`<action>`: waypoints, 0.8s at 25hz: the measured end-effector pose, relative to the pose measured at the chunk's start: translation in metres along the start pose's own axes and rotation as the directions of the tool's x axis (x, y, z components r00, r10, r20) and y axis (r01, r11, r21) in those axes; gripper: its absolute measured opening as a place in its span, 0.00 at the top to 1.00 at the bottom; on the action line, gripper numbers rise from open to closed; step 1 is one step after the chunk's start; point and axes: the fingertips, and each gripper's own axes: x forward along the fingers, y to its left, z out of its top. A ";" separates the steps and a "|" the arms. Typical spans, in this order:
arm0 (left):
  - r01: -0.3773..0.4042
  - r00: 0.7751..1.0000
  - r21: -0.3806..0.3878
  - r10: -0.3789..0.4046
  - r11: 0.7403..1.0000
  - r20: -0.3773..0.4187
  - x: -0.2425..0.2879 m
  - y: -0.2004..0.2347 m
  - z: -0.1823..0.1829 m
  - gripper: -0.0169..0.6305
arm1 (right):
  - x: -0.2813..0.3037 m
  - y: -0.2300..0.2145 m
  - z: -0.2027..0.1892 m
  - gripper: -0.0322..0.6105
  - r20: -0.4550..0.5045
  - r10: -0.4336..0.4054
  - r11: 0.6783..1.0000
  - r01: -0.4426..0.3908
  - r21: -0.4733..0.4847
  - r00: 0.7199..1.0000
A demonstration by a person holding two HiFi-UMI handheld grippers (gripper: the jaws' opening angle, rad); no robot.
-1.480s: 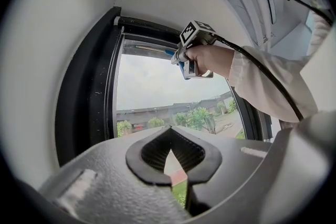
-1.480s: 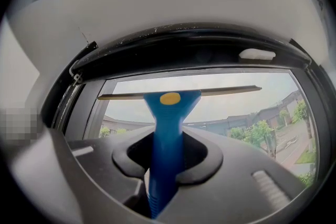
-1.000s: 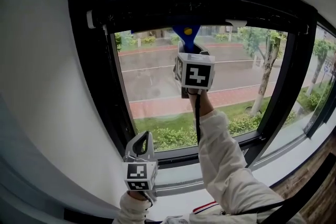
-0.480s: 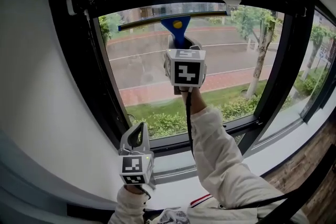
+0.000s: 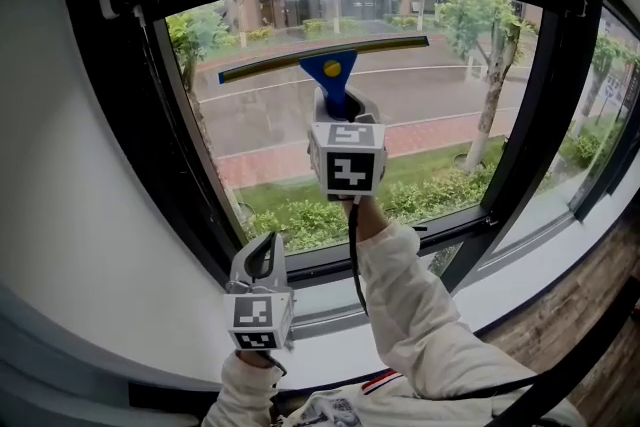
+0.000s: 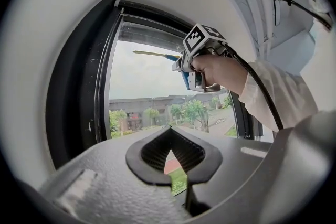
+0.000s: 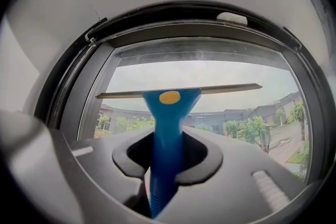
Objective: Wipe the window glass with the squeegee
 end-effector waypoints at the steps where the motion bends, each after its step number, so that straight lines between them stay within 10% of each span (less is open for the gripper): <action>1: 0.002 1.000 -0.001 -0.002 1.000 -0.005 0.000 -0.001 -0.002 0.97 | -0.002 0.000 -0.007 0.79 -0.009 0.000 1.000 0.000 0.003 1.000; 20: 0.020 0.996 0.004 -0.019 1.000 -0.084 -0.007 -0.007 -0.034 0.97 | -0.025 0.002 -0.087 0.79 -0.103 -0.005 0.999 0.010 0.050 0.995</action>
